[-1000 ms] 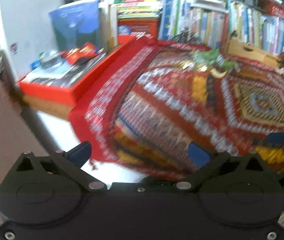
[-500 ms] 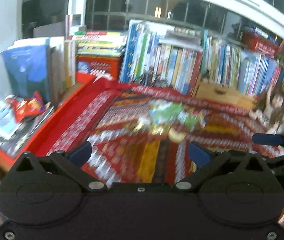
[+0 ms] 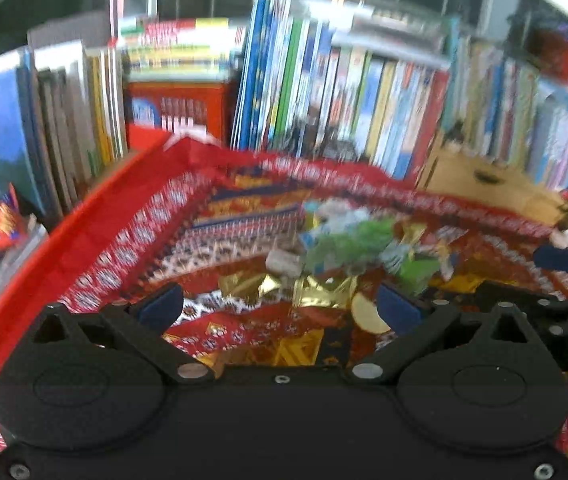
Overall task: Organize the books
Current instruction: 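Move both tools back over the trash pile on the bed, then grasp the bread slice with the right gripper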
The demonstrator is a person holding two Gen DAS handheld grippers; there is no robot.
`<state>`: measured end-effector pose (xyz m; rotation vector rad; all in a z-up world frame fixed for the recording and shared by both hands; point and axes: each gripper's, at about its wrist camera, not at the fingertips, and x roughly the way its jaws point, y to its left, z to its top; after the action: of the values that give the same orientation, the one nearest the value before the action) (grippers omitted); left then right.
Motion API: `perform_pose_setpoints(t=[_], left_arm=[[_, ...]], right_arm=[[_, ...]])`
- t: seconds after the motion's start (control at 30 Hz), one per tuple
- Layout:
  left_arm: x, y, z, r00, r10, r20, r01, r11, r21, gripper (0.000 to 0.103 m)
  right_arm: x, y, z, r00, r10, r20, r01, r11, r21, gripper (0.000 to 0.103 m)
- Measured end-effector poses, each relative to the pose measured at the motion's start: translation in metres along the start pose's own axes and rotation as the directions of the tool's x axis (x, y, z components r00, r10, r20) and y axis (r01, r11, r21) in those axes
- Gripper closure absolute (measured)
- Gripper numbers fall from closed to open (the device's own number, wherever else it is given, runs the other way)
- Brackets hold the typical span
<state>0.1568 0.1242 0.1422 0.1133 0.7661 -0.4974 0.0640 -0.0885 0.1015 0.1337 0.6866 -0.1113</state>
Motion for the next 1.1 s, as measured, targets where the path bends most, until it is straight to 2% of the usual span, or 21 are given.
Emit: perform_pose_setpoints(t=[0.1,0.2,0.33,0.43,0.6,0.67,0.8,0.87,0.93,1.03,1.1], left_arm=[[0.040,-0.002,-0.006,0.999,0.040,-0.030,-0.040,0.999,0.000,0.000],[0.074,-0.001,-0.010,0.997,0.073,-0.038,-0.072,0.997,0.040,0.000],[0.107,0.000,-0.010,0.995,0.078,-0.056,-0.071,0.992,0.107,0.000],[0.126,0.004,-0.009,0.992,0.077,-0.100,-0.067,0.993,0.098,0.001],[0.140,0.005,-0.011,0.988,0.105,-0.110,-0.092,0.989,0.116,0.002],[0.141,0.006,-0.011,0.989,0.112,-0.101,-0.100,0.988,0.117,0.002],[0.146,0.005,-0.010,0.987,0.132,-0.092,-0.120,0.984,0.129,0.002],[0.150,0.005,-0.009,0.986,0.139,-0.088,-0.127,0.983,0.133,0.003],[0.153,0.004,-0.009,0.985,0.147,-0.084,-0.135,0.982,0.135,0.003],[0.160,0.002,-0.012,0.980,0.173,-0.093,-0.158,0.976,0.149,0.006],[0.165,-0.001,-0.016,0.975,0.190,-0.112,-0.170,0.972,0.163,0.013]], right_arm=[[0.028,-0.010,-0.004,0.999,0.033,-0.027,-0.034,0.999,-0.042,0.000],[0.056,-0.019,-0.006,0.994,0.096,-0.043,-0.098,0.993,-0.060,0.000],[0.086,-0.019,-0.013,0.986,0.152,-0.065,-0.158,0.982,-0.107,0.007],[0.100,-0.008,-0.023,0.978,0.191,-0.089,-0.203,0.966,-0.158,0.011],[0.111,0.010,-0.040,0.978,0.190,-0.088,-0.204,0.954,-0.218,0.022],[0.110,0.017,-0.043,0.983,0.177,-0.054,-0.185,0.952,-0.243,0.028],[0.105,0.024,-0.044,0.977,0.211,0.003,-0.203,0.942,-0.267,0.028],[0.111,0.025,-0.043,0.976,0.218,-0.021,-0.216,0.941,-0.260,0.028],[0.122,0.025,-0.042,0.981,0.188,-0.059,-0.196,0.949,-0.247,0.030],[0.136,0.016,-0.044,0.981,0.162,-0.106,-0.178,0.969,-0.174,0.039],[0.138,0.011,-0.047,0.983,0.158,-0.098,-0.171,0.974,-0.148,0.045]])
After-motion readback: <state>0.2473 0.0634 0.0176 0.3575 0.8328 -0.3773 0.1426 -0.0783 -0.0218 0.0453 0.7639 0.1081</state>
